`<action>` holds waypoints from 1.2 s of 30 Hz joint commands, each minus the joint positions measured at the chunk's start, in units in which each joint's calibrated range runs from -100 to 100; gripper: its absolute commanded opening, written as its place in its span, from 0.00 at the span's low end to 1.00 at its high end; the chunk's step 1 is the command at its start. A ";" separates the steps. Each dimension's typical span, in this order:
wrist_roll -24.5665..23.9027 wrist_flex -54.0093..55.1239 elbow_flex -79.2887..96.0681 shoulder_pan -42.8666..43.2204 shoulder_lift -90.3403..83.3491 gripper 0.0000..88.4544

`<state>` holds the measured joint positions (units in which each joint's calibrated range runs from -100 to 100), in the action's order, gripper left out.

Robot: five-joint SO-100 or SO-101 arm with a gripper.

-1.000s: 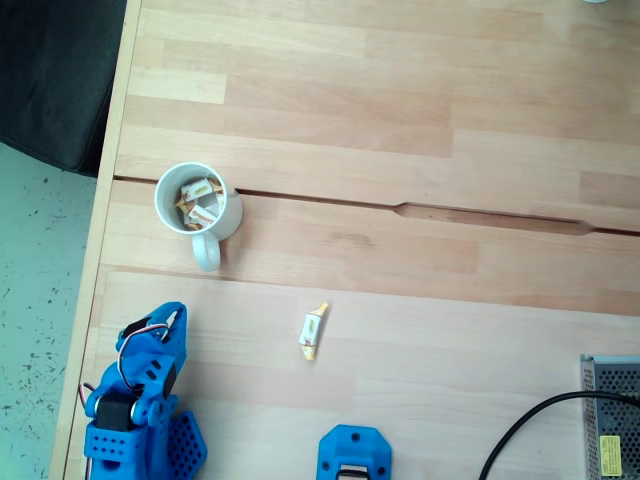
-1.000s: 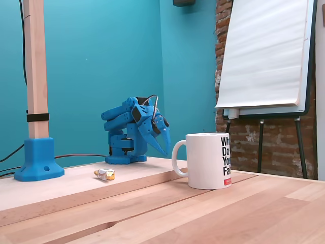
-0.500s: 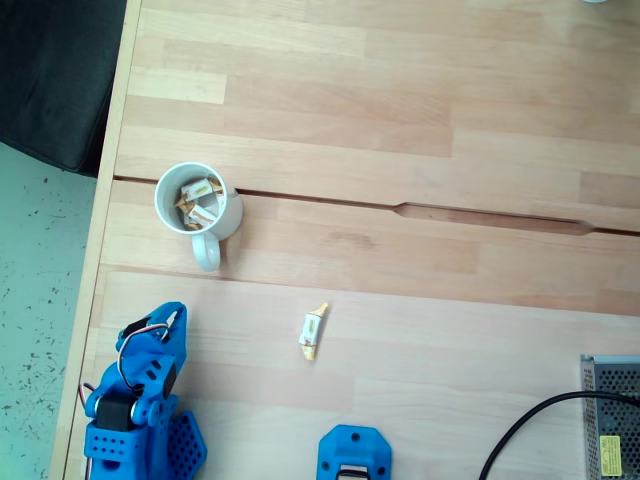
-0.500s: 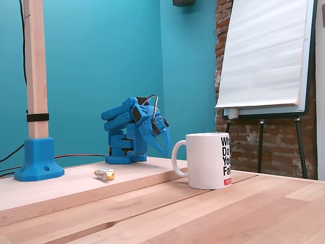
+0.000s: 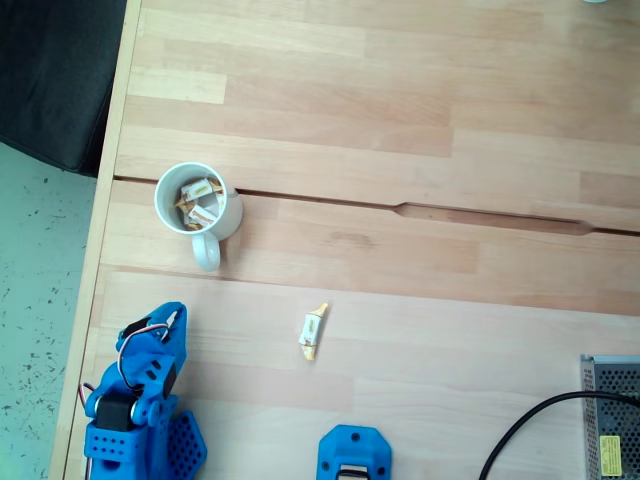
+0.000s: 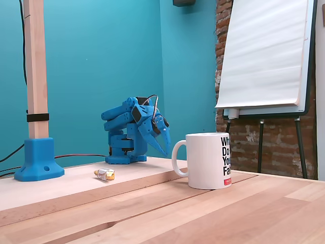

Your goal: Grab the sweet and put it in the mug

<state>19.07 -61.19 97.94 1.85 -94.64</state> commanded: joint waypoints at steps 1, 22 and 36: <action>-0.20 -0.02 -6.41 0.33 -0.80 0.00; -5.13 -6.23 -42.27 10.43 28.20 0.00; 3.76 -6.88 -55.30 10.14 58.84 0.00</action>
<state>20.24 -67.21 46.21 12.04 -36.06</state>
